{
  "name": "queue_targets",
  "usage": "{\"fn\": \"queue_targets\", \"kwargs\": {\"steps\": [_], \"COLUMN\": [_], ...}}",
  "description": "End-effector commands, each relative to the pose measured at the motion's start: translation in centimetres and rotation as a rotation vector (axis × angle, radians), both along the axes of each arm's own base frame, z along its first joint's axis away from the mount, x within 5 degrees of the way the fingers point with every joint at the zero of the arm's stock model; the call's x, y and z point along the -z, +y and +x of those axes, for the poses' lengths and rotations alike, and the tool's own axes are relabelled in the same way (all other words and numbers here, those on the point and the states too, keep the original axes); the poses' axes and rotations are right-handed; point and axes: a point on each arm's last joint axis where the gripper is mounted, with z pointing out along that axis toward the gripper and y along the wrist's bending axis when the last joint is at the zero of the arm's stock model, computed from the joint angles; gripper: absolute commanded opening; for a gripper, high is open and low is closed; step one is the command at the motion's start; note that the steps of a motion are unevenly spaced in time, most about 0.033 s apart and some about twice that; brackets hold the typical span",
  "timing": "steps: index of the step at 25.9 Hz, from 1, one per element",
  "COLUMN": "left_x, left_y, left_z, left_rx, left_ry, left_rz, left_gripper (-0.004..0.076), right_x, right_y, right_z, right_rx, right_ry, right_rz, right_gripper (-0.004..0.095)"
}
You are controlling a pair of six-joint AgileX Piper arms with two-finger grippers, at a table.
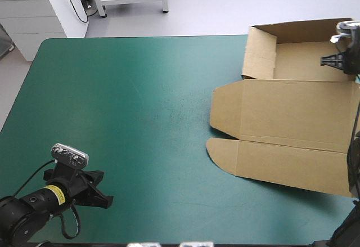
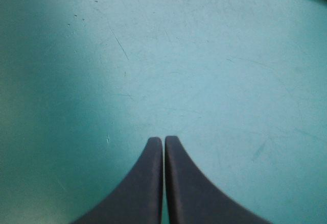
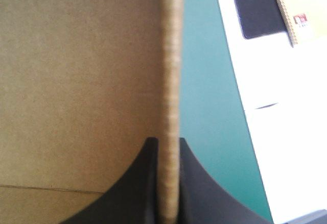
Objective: Fold the box
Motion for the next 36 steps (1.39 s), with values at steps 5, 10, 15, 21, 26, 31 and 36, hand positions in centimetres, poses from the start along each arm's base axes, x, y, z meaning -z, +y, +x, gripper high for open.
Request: {"fn": "queue_targets", "kwargs": {"steps": [5,10,15,21,26,31,36], "left_x": [-1.1,-1.2,-1.2,-1.2,-1.2,-1.0,-0.9], "left_y": [-0.3,-0.3,-0.3,-0.3,-0.3,-0.3,-0.4], "left_z": [0.3,0.3,0.4,0.3,0.3,0.1,-0.1], "left_rx": [0.003,0.003,0.003,0.003,0.003,-0.005,-0.003], "left_ry": [-0.064,-0.068,-0.079,-0.074,-0.066,-0.039,0.001], "left_rz": [-0.048,-0.050,-0.053,-0.054,-0.050,-0.053,-0.077], "left_gripper": [-0.0008,-0.0008,-0.0008,-0.0008,-0.0008,-0.0008,-0.0008], "right_x": [1.1,2.4,2.2,-1.8,-8.9,-13.0,-13.8], "right_y": [-7.2,-7.3,-7.1,-6.6,-5.7,-2.8,2.0], "right_z": [-1.4,-0.5,-0.6,-1.7,-4.3,-8.1,-13.1], "right_rx": [0.077,0.057,0.019,-0.001,0.009,-0.012,-0.166], "right_ry": [-0.039,-0.069,-0.046,-0.048,-0.225,-0.351,-0.399], "right_rz": [0.106,0.197,0.203,0.181,0.047,0.089,0.225], "right_gripper": [-0.0009,0.0062,0.0460,0.0509,0.0507,0.0507,0.0335]}}
